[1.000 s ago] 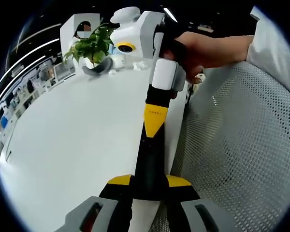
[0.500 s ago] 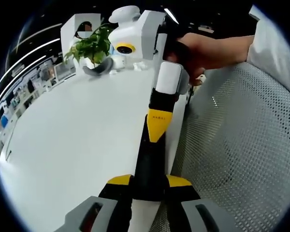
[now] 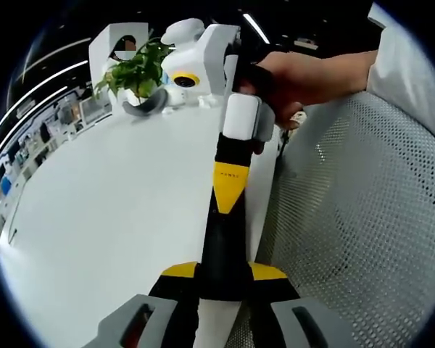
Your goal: Press the specified remote control buttons in sequence, fully releasing each button before pressing the next.
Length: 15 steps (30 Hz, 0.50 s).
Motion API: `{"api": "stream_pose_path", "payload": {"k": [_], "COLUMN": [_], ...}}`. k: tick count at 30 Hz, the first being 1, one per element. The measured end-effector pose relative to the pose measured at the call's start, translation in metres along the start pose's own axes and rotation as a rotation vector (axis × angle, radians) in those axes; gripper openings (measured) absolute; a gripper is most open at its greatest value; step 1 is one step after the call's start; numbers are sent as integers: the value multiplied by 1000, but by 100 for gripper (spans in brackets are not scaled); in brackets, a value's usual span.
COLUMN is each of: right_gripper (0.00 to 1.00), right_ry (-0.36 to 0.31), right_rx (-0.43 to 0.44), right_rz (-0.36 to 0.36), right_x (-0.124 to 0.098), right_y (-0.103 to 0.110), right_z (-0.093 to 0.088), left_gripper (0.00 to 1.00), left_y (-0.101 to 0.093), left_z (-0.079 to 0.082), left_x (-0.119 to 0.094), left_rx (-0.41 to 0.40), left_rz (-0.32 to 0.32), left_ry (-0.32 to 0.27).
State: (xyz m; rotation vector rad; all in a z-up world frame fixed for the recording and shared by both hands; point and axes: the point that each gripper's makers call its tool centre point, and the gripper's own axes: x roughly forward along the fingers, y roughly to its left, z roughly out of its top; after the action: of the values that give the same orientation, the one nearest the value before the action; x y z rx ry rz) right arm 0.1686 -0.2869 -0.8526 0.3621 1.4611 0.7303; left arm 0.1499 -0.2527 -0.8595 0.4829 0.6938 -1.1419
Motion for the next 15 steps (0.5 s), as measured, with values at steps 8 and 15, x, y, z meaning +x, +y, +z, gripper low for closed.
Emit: {"api": "stream_pose_path", "payload": {"k": [8, 15], "right_gripper": [0, 0], "right_ry": [0, -6], "right_rx": [-39, -34], "right_rz": [-22, -18], "right_x": [0, 0], "right_y": [4, 2], "right_z": [-1, -1], "left_gripper": [24, 24], "left_y": [0, 0], "left_z": [0, 0], "left_x": [0, 0], "left_rx": [0, -2], "left_rz": [-1, -2], "left_ry": [1, 0]}}
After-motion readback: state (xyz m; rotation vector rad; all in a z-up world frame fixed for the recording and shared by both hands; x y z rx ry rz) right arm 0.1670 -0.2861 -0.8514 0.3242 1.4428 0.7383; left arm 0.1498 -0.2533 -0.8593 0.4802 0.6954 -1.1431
